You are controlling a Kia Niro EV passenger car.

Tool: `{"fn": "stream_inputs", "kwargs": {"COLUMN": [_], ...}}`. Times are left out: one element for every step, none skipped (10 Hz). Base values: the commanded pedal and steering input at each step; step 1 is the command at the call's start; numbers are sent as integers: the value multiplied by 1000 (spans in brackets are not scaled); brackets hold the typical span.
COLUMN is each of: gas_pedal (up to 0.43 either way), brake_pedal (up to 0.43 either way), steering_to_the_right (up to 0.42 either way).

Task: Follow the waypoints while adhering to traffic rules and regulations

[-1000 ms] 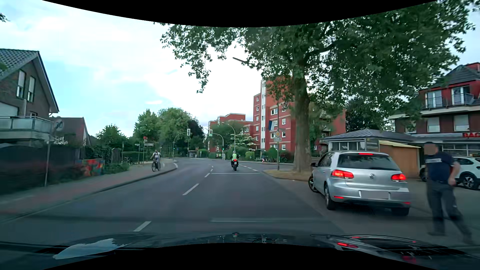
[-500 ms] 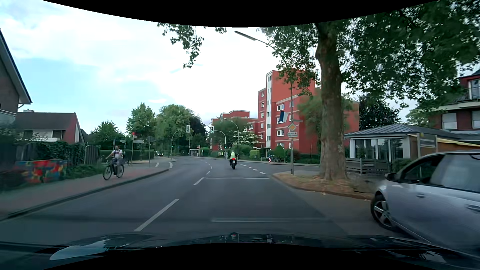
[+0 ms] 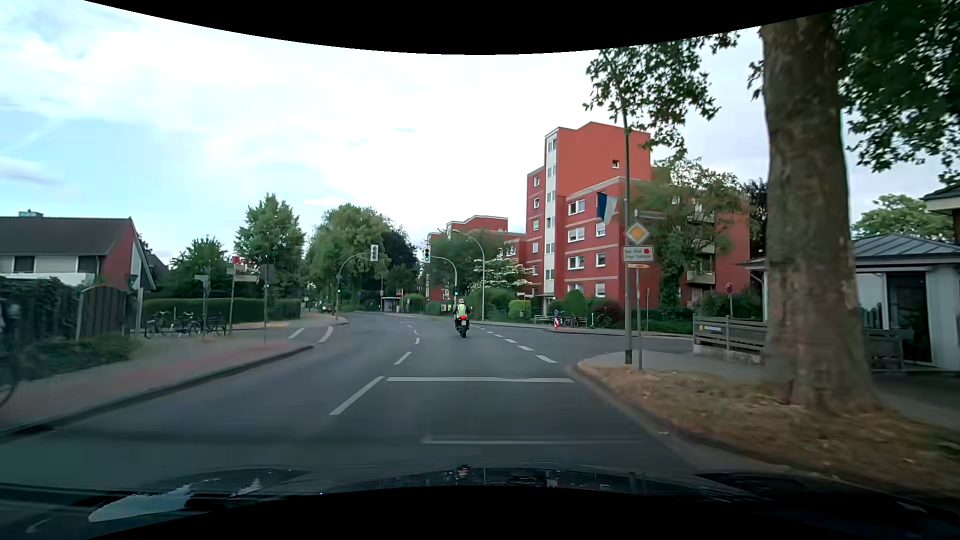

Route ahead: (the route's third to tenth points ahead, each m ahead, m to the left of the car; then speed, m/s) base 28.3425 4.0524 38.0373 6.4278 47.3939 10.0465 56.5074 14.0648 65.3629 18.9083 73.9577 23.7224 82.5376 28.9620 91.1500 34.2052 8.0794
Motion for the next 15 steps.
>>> {"fn": "stream_inputs", "kwargs": {"gas_pedal": [157, 157, 169, 197, 220, 228, 240, 240, 240, 240, 228, 228, 228, 228, 228], "brake_pedal": [0, 0, 0, 0, 0, 0, 0, 0, 0, 0, 0, 0, 0, 0, 0], "steering_to_the_right": [-23, -25, -26, -27, -27, -28, -29, -30, -30, -30, -30, -31, -33, -33, -34]}}
